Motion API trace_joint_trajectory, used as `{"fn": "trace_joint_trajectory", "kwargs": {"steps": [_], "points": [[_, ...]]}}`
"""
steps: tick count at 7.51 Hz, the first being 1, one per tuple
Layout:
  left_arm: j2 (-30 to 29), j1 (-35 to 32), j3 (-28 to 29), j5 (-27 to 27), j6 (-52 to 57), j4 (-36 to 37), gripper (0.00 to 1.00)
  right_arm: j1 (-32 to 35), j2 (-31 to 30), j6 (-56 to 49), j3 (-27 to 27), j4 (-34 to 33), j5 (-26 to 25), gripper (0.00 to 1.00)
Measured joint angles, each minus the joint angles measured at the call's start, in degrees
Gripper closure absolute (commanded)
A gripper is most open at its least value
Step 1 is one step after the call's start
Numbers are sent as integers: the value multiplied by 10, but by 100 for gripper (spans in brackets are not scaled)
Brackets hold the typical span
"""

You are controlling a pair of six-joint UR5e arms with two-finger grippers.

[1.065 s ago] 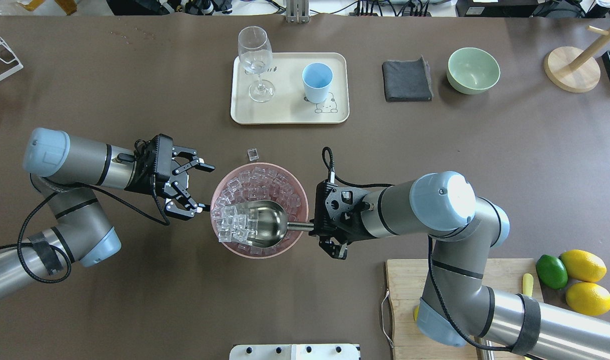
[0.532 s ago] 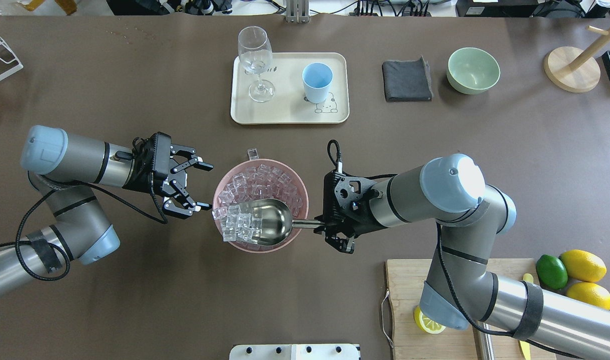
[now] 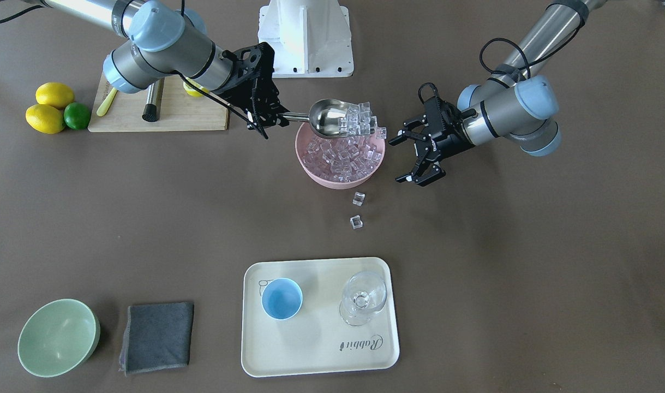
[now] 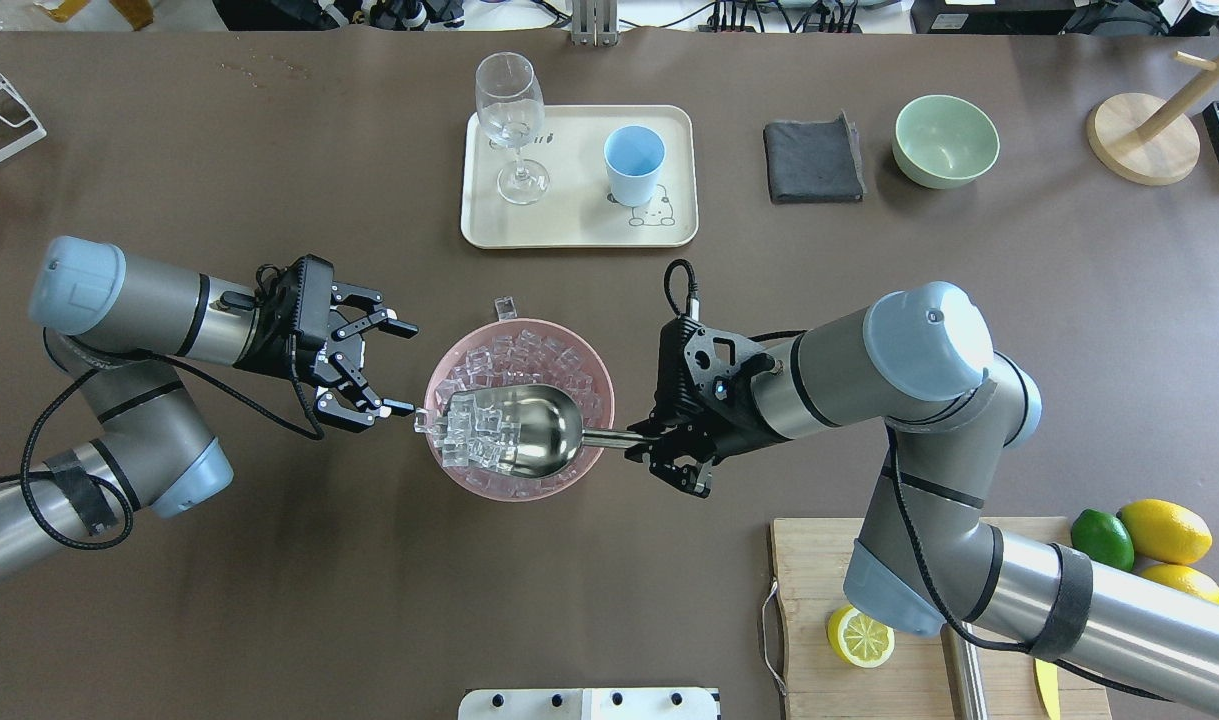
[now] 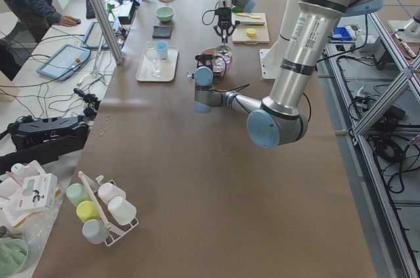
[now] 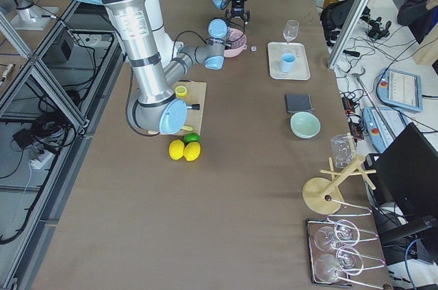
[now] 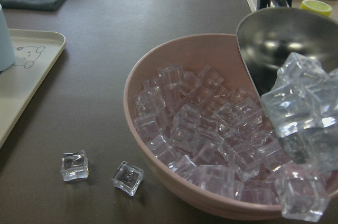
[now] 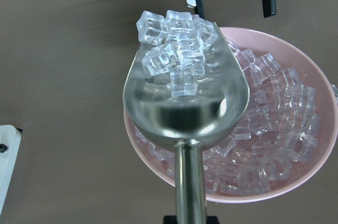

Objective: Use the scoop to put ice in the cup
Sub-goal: 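Lift the ice-filled scoop out of the bowl with the right gripper, then carry the scoop toward the light-blue cup while the left arm withdraws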

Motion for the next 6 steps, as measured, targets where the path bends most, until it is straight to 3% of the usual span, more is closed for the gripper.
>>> {"fn": "trace_joint_trajectory", "kwargs": {"steps": [6], "points": [[3,-41,-11,-51,1,44,2,97,-4,26,1,23,76,100]]}}
